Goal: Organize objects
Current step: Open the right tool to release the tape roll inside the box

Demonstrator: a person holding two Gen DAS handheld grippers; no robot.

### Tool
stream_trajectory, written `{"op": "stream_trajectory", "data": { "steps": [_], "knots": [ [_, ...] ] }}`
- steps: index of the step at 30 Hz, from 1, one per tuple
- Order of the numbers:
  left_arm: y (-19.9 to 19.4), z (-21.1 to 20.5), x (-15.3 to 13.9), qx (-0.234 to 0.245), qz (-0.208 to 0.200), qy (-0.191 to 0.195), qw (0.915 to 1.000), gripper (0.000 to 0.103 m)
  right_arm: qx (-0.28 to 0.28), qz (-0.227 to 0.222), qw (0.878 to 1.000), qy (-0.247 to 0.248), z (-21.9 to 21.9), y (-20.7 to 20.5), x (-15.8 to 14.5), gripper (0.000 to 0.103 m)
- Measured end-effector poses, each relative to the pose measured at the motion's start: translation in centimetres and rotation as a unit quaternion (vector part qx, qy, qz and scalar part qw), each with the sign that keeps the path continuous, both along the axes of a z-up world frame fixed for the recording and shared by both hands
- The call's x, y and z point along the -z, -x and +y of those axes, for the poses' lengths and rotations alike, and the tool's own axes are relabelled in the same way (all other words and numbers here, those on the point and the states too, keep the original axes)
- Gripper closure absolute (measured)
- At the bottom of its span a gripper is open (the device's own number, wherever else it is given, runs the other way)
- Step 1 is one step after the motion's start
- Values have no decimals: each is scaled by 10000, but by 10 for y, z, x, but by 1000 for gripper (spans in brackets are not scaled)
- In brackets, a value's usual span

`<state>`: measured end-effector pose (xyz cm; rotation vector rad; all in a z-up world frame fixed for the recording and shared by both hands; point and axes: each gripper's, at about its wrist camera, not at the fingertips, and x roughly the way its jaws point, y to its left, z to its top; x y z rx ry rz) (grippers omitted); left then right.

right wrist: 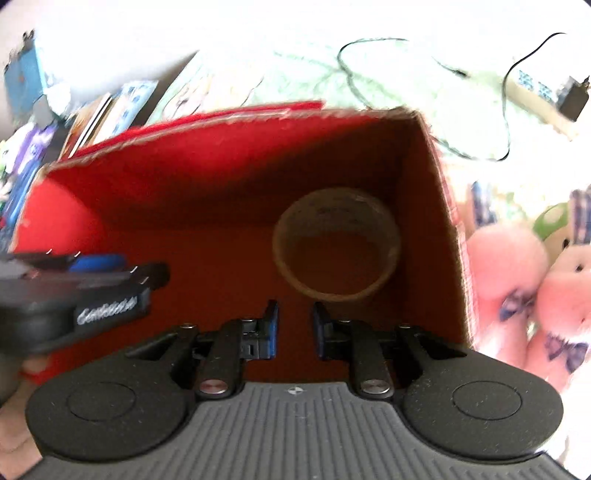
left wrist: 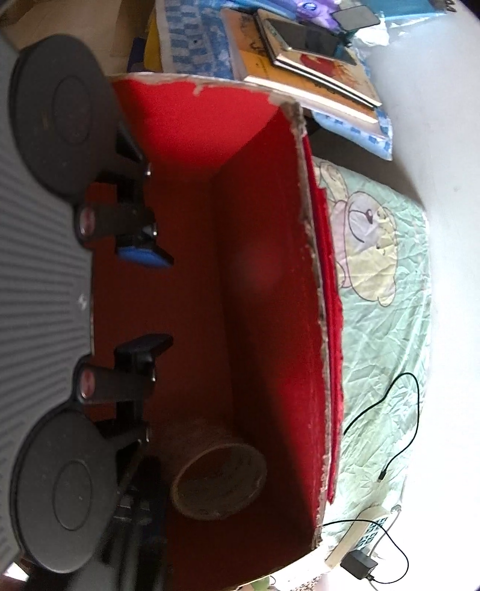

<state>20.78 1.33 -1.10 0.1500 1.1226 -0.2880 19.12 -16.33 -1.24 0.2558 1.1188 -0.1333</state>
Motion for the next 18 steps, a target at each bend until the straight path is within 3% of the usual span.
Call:
{"op": "stream_trajectory", "data": {
  "steps": [7,13,18],
  "knots": [
    [1,-3,-1,63,-79,-62,9999,62,103,-427,9985,-328,-2,12,0,84],
    [4,-6,-3,97,-210,-135,9996,62,168,-1005,9948,-28,5,34,-12,83],
    [21,-13,-13,121,-711,-472,9963,62,300,-1464,9887,53,2,54,-21,81]
  ]
}}
